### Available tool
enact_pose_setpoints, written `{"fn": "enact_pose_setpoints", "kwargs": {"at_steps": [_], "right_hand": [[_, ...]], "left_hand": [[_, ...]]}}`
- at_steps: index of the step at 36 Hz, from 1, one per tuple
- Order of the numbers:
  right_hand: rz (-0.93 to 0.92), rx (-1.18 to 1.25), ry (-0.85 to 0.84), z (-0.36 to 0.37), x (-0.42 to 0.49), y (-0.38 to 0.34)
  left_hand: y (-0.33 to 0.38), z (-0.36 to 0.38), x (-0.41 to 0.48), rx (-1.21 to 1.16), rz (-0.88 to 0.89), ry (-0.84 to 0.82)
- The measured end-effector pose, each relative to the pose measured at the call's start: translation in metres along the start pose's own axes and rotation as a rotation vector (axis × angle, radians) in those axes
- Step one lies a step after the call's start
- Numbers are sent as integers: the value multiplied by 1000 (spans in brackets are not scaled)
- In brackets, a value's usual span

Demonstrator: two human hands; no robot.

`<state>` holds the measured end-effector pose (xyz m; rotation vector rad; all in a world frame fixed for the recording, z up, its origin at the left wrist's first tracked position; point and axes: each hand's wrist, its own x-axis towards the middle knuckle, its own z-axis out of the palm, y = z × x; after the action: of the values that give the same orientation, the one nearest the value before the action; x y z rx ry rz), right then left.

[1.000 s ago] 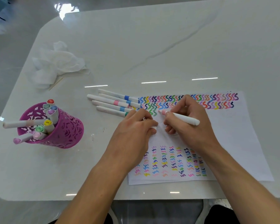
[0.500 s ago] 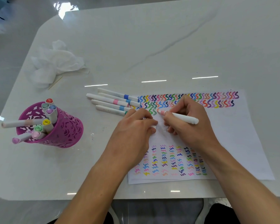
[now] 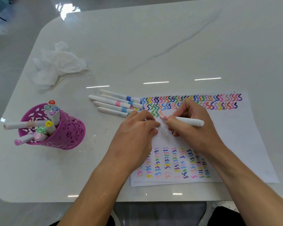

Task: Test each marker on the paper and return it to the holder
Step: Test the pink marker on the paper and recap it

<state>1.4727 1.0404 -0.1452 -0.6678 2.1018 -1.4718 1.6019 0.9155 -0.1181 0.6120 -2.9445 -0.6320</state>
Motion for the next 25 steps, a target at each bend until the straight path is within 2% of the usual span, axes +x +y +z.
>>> {"fn": "enact_pose_setpoints", "kwargs": {"at_steps": [11, 20, 25], "right_hand": [[89, 511, 75, -16, 5, -10], [-14, 440, 79, -27, -2, -22], [-44, 442, 126, -26, -9, -33]], "left_hand": [[-1, -3, 0, -68, -36, -7], [1, -8, -1, -170, -39, 71], [4, -12, -1, -444, -180, 130]]}}
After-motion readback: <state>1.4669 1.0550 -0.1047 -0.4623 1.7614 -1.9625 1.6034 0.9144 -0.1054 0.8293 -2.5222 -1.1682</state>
